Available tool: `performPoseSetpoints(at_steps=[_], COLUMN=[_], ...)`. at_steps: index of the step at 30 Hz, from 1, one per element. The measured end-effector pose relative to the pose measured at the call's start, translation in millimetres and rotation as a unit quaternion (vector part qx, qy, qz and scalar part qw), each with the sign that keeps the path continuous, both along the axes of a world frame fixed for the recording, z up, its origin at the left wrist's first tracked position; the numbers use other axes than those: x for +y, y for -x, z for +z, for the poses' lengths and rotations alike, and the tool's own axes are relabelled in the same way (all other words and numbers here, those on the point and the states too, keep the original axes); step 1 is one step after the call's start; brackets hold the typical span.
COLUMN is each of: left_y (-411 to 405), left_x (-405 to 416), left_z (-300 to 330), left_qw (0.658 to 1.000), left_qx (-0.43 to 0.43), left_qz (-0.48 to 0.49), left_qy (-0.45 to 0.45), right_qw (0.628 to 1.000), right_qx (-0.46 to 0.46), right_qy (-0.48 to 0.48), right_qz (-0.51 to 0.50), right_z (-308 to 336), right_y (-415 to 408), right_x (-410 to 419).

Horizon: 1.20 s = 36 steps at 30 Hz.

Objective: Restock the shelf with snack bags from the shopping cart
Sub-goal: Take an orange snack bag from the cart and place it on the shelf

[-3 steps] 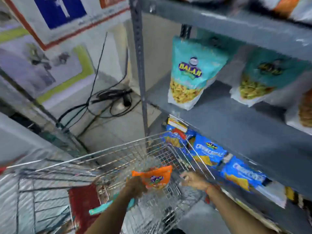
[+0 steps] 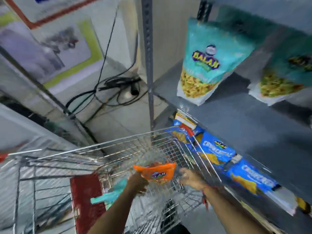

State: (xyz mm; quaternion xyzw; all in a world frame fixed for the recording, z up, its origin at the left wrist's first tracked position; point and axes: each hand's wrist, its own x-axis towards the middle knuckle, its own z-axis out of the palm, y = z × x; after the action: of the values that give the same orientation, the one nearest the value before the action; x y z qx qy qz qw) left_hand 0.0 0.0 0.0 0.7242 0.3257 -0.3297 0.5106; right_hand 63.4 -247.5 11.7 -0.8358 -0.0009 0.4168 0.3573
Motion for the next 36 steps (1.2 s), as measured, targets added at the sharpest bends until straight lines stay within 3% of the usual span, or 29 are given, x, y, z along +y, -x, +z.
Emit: performPoseSetpoints(at_steps=[3,11,17,22,25,31,36], left_y=[-12.0,-23.5,-19.3,-10.0,-5.9,-0.2,-11.8], left_x=[-14.7,-18.8,-18.2,-25.5,-32.0,-40.4,-49.5], left_z=[4.9,-27.2,-25.7,26.4,84.7,208.7,314.0], left_qw=[0.995,0.970,0.970,0.973,0.956,0.893,0.853], left_qx=[0.054,-0.018,-0.064,-0.161,-0.251,-0.437,-0.520], left_qz=[0.073,0.216,0.221,0.135,0.045,-0.002,-0.038], left_qy=[-0.029,-0.109,-0.081,-0.100,-0.147,-0.106,0.013], right_qw=[1.000,0.991,0.980,0.962,0.942,0.888,0.829], right_qx=[-0.010,-0.070,-0.118,-0.156,-0.225,-0.375,-0.467], right_qy=[-0.011,-0.002,-0.012,-0.071,-0.094,-0.105,-0.105], right_qz=[-0.021,-0.113,-0.159,-0.211,-0.231,-0.244,-0.289], right_z=[-30.0,-58.8,-57.8,-35.9,14.4,164.2,288.0], right_y=[-3.0,0.6,1.4,8.2,22.8,61.4,84.7], right_x=[10.0,24.0,4.2,-15.3,-22.1,-32.0,-56.0])
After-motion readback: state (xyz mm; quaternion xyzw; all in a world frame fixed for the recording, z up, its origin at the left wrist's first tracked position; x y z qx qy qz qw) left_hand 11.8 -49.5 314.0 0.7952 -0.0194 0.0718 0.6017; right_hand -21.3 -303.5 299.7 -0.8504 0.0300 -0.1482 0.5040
